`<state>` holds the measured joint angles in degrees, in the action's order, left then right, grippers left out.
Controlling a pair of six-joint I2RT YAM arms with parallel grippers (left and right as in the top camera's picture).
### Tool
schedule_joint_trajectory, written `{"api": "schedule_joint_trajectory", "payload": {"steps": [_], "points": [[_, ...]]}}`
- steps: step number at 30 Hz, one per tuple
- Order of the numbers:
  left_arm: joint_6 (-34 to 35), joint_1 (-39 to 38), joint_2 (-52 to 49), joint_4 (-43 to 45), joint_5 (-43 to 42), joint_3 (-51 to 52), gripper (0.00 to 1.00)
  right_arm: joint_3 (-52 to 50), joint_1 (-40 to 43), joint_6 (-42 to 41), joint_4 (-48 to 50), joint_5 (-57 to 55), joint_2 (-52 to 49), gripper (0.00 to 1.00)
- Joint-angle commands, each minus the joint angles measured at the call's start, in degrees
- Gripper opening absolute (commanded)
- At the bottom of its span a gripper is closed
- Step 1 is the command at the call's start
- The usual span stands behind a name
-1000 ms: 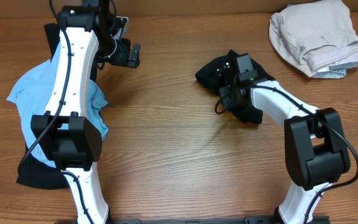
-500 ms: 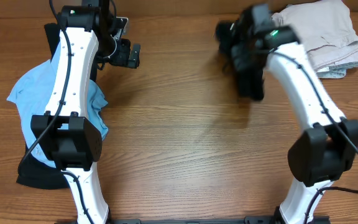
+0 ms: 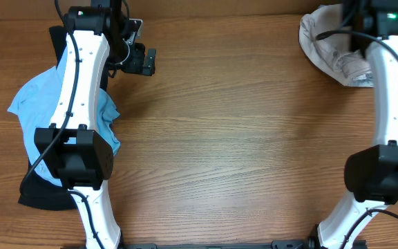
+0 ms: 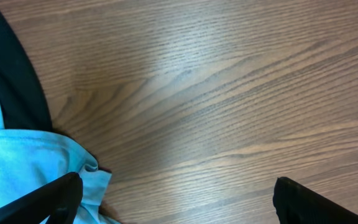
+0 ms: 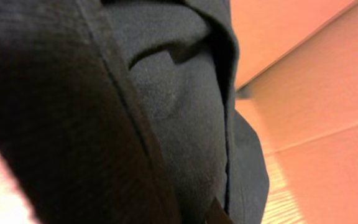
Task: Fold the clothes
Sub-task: 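Carry the black T-shirt bundle to the beige garment at top right, then release the black T-shirt onto the beige garment and retract the right arm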
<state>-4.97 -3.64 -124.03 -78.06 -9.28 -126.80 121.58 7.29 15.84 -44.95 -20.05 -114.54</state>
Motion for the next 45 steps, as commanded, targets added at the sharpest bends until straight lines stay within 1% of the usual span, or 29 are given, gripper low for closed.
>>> {"api": "schedule_joint_trajectory", "payload": {"steps": [1,8,12,15,16,18,19,20,24,26,29,33,39,45], "points": [[-0.09,0.24,-0.37,1.05,-0.87,-0.85,1.00,1.84,2.54,3.39,3.96,-3.08,-3.76,0.04],[1.36,0.24,-0.37,3.39,-0.87,-0.85,1.00,1.84,5.68,5.42,10.23,-2.73,-12.33,0.04],[1.38,0.24,-0.37,4.02,-0.87,-0.85,1.00,1.81,4.90,5.20,9.97,0.26,-14.67,0.04],[1.42,0.24,-0.37,4.24,-0.87,-0.85,1.00,1.81,3.06,5.22,8.72,0.42,-15.96,0.04],[1.46,0.24,-0.37,4.24,-0.87,-0.85,1.00,1.81,2.69,5.20,8.07,0.42,-16.13,0.06],[2.01,0.24,-0.37,4.20,-0.87,-0.85,1.00,1.81,1.49,4.57,4.76,0.70,-16.65,0.76],[2.01,0.24,-0.37,4.22,-0.85,-0.85,1.00,1.81,1.03,3.04,3.76,0.66,-16.65,0.94],[2.01,0.24,-0.37,4.24,-0.85,-0.85,1.00,1.88,0.66,1.73,3.02,0.66,-16.46,1.00],[1.99,0.24,-0.37,4.59,-0.83,-0.85,1.00,2.49,-0.85,-2.40,-0.35,2.62,-12.70,1.00],[1.99,0.24,-0.37,4.59,-0.83,-0.85,1.00,6.32,-1.62,-5.51,-5.18,9.57,-6.64,1.00],[1.99,0.24,-0.37,4.00,-0.83,-0.85,1.00,11.45,-1.60,-8.04,-11.13,17.11,-1.49,1.00],[1.99,0.24,-0.37,3.78,-0.83,-0.85,1.00,16.35,-1.60,-8.41,-18.56,25.05,5.90,1.00],[1.99,0.24,-0.37,3.78,-0.83,-0.85,1.00,16.87,-1.60,-8.61,-22.47,34.45,15.39,1.00],[1.99,0.24,-0.37,3.78,-0.83,-0.85,1.00,16.87,-1.60,-8.61,-22.71,34.53,19.19,1.00]]}}
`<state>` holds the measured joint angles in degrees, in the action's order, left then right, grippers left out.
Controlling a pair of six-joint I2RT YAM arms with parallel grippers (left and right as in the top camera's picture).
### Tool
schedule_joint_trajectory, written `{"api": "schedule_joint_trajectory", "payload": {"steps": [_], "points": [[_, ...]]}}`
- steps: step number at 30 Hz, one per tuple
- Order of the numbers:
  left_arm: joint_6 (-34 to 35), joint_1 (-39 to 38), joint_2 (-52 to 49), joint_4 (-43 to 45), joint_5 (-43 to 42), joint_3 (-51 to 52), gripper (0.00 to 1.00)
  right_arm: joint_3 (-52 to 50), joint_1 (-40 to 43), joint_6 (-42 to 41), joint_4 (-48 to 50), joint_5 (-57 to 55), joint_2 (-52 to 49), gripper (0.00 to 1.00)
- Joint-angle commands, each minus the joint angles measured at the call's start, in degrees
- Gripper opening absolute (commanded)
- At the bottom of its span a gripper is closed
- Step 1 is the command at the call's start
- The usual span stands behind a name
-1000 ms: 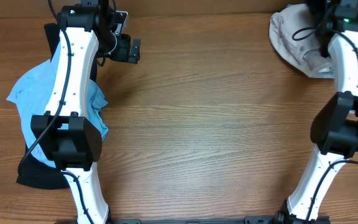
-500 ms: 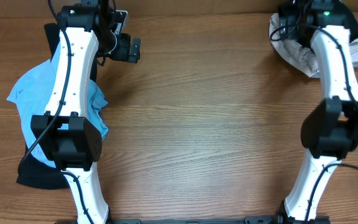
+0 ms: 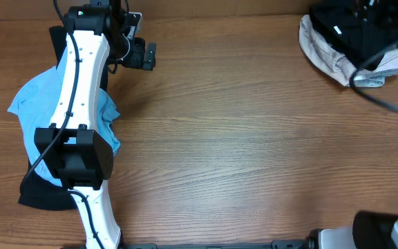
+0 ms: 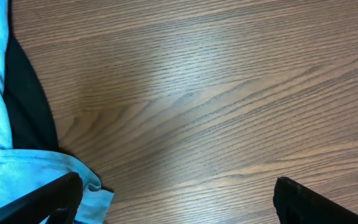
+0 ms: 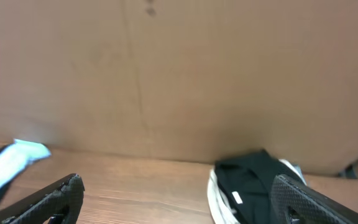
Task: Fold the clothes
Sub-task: 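Release the black T-shirt onto the beige garment and retract the right arm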
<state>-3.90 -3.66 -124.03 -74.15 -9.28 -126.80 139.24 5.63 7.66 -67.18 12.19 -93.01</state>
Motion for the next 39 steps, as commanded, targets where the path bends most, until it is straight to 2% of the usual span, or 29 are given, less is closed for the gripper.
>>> {"api": "schedule_joint_trajectory", "payload": {"steps": [1,16,23,27,32,39], "points": [[0.92,0.26,-0.37,-0.13,-0.83,-0.85,1.00,-0.79,0.07,-0.44,-0.48,2.29,-2.34,1.00],[0.92,0.26,-0.37,-0.13,-0.83,-0.85,1.00,-1.29,-0.98,-0.33,-3.50,2.03,-0.42,1.00],[0.92,0.26,-0.37,-0.13,-0.83,-0.85,1.00,-4.76,-6.21,0.04,4.94,1.01,4.31,1.00],[0.92,0.26,-0.37,-0.13,-0.83,-0.85,1.00,-14.80,-7.32,-0.02,14.82,0.44,9.51,1.00],[0.92,0.26,-0.37,-0.13,-0.83,-0.85,1.00,-33.90,-7.91,-0.04,29.27,4.22,18.88,1.00],[0.92,0.26,-0.37,-0.13,-0.83,-0.85,1.00,-69.31,-7.91,-0.02,55.32,4.63,36.63,1.00]]}}
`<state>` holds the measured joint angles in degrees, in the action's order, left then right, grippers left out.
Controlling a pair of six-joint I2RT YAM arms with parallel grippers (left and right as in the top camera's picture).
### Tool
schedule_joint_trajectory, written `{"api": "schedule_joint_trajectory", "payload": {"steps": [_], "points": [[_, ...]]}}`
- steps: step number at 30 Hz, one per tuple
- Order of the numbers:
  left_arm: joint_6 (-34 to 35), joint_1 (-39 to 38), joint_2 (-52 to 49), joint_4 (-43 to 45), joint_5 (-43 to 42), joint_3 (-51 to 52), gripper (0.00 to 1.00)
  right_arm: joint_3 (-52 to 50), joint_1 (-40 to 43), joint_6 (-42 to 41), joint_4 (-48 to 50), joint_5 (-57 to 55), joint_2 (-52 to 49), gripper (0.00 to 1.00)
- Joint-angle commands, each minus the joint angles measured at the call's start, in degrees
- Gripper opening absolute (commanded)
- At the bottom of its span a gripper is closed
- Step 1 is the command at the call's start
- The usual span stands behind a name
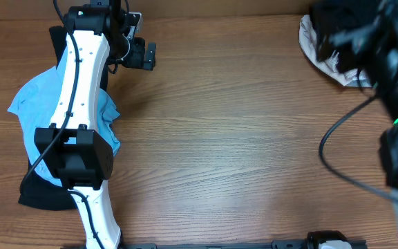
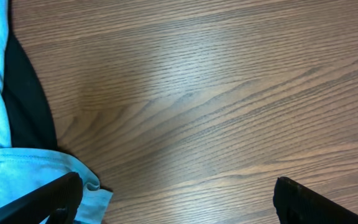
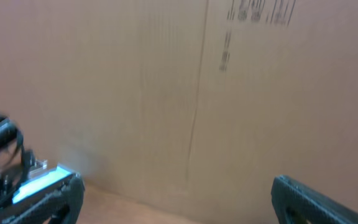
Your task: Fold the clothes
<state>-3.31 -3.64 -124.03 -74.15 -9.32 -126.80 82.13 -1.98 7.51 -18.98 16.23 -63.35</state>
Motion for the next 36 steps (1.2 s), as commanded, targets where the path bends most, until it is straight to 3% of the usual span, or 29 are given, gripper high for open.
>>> {"api": "schedule_joint_trajectory", "payload": {"steps": [1,6,8,14,20,36], "points": [[0.33,0.24,-0.37,-0.13,-0.79,-0.85,1.00,-17.92,-0.31,0.13,11.72,0.61,9.70,1.00],[0.33,0.24,-0.37,-0.13,-0.79,-0.85,1.00,-42.88,-0.31,0.15,29.86,0.42,23.04,1.00],[0.33,0.24,-0.37,-0.13,-0.79,-0.85,1.00,-57.90,-0.31,0.13,39.45,0.44,31.87,1.00],[0.33,0.24,-0.37,-0.13,-0.79,-0.85,1.00,-75.63,-0.33,0.02,42.34,2.19,47.12,1.00],[0.33,0.24,-0.37,-0.13,-0.79,-0.85,1.00,-81.83,-0.31,-0.02,40.94,1.44,55.41,1.00],[0.33,0.24,-0.37,-0.13,-0.79,-0.85,1.00,-81.66,-0.26,-0.04,18.73,0.55,63.23,1.00]]}}
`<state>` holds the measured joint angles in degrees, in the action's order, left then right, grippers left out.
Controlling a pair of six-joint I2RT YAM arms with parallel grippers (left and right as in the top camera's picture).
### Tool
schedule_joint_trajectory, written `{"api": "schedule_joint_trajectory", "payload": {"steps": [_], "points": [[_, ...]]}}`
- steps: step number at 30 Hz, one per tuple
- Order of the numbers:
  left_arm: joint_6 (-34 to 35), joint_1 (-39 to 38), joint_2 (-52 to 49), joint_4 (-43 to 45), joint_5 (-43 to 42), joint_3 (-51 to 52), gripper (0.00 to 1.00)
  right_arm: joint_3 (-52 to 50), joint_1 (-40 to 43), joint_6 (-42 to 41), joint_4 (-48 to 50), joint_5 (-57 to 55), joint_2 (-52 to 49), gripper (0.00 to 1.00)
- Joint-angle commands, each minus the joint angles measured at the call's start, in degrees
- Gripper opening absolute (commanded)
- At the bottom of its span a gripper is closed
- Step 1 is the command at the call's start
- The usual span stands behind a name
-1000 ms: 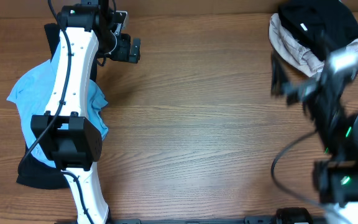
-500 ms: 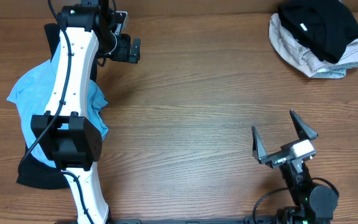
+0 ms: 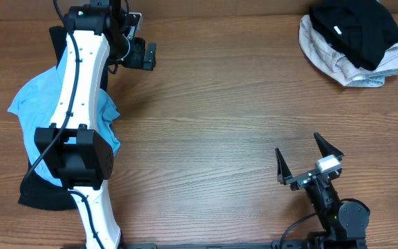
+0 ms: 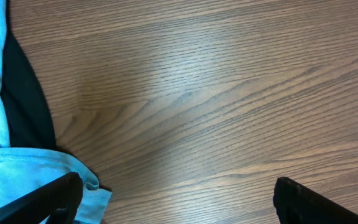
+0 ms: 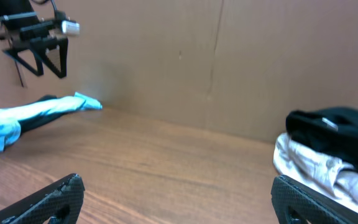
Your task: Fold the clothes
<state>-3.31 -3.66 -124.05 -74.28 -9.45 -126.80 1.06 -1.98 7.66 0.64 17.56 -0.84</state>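
A light blue garment (image 3: 33,104) lies crumpled at the table's left over a black garment (image 3: 36,190); both show at the left edge of the left wrist view, blue garment (image 4: 17,180), black garment (image 4: 23,106). My left gripper (image 3: 142,57) hovers open over bare wood beside them, nothing between its fingers (image 4: 55,196). At the far right corner a folded black garment (image 3: 354,24) rests on a pale beige pile (image 3: 365,69). My right gripper (image 3: 309,162) is open and empty near the front right, facing the back; the black garment (image 5: 340,124) shows at its right.
A cardboard wall (image 5: 166,50) closes off the back of the wooden table (image 3: 220,124). My left arm stretches across the blue garment from the front edge.
My right arm was up near the back right corner, its camera facing the cardboard wall. It is now low at the front right, open and empty. The left arm has not moved.
First my right gripper was at the back right pile with black cloth filling its view. Then the black garment lay on top of the pile and the gripper was open, apart from it. The arm then stood higher, and now it sits at the front right.
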Motion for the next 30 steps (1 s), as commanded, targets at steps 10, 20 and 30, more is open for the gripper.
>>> {"api": "schedule_joint_trajectory", "payload": {"steps": [10,20,30], "points": [[0.33,0.26,-0.35,0.00,-0.66,-0.85,1.00,-0.59,-0.26,-0.22,-3.93,-0.79,0.61,1.00],[0.33,0.26,-0.35,0.00,-0.66,-0.85,1.00,-0.59,-0.26,-0.20,-3.93,-0.79,0.61,1.00],[0.33,0.26,0.11,0.00,-0.66,-0.85,1.00,-0.59,-0.26,-0.22,-3.93,-0.79,0.61,1.00]]}}
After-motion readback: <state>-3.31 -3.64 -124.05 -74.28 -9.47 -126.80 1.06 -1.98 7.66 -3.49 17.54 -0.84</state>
